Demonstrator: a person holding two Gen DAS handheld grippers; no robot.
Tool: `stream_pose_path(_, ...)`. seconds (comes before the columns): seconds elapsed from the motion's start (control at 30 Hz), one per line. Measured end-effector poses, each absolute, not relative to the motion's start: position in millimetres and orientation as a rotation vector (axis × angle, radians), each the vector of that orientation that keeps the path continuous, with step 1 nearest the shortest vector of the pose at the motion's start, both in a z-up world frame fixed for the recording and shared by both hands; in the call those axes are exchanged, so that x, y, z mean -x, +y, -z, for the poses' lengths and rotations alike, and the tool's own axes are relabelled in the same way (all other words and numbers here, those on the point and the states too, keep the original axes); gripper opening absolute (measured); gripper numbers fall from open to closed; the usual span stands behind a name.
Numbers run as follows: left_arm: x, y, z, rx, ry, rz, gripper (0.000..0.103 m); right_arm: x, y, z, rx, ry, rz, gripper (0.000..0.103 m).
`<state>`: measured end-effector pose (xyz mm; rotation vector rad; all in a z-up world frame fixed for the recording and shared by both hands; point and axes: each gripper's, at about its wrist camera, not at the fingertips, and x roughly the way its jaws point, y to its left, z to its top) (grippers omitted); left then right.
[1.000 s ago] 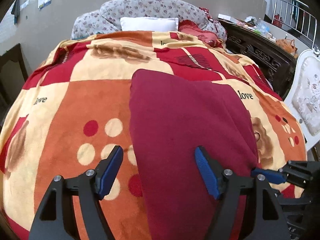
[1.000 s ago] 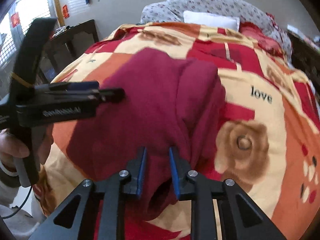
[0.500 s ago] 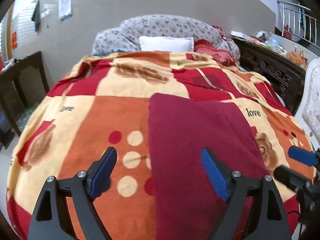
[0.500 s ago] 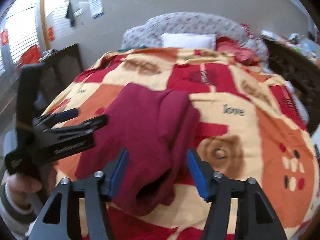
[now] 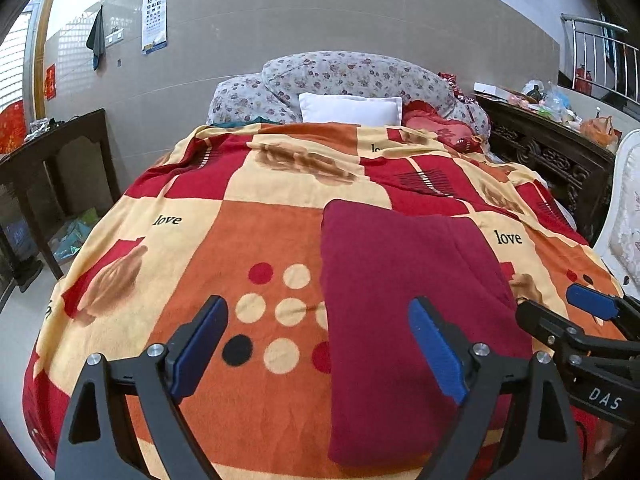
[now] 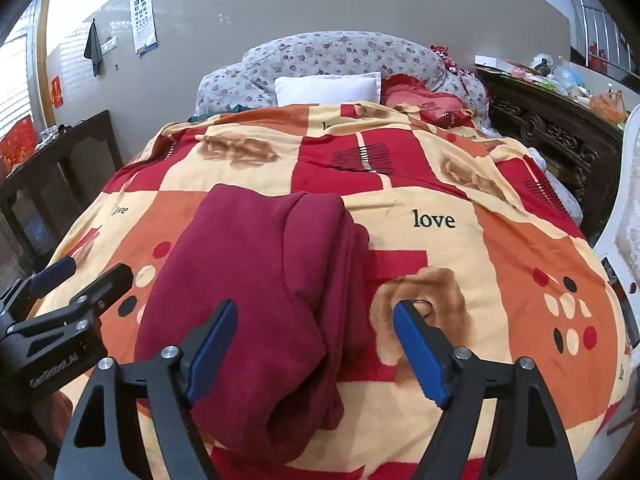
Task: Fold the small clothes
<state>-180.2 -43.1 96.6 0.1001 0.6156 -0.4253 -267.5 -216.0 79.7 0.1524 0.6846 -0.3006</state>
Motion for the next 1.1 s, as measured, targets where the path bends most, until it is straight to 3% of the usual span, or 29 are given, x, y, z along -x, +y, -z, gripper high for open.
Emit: stream_pose_path(1.1,199.9,-56.5,-107.1,-0.113,0.597,0.451,0.091,286.4,-229.9,-90.8,-0.171,0.674,0.343,0.09)
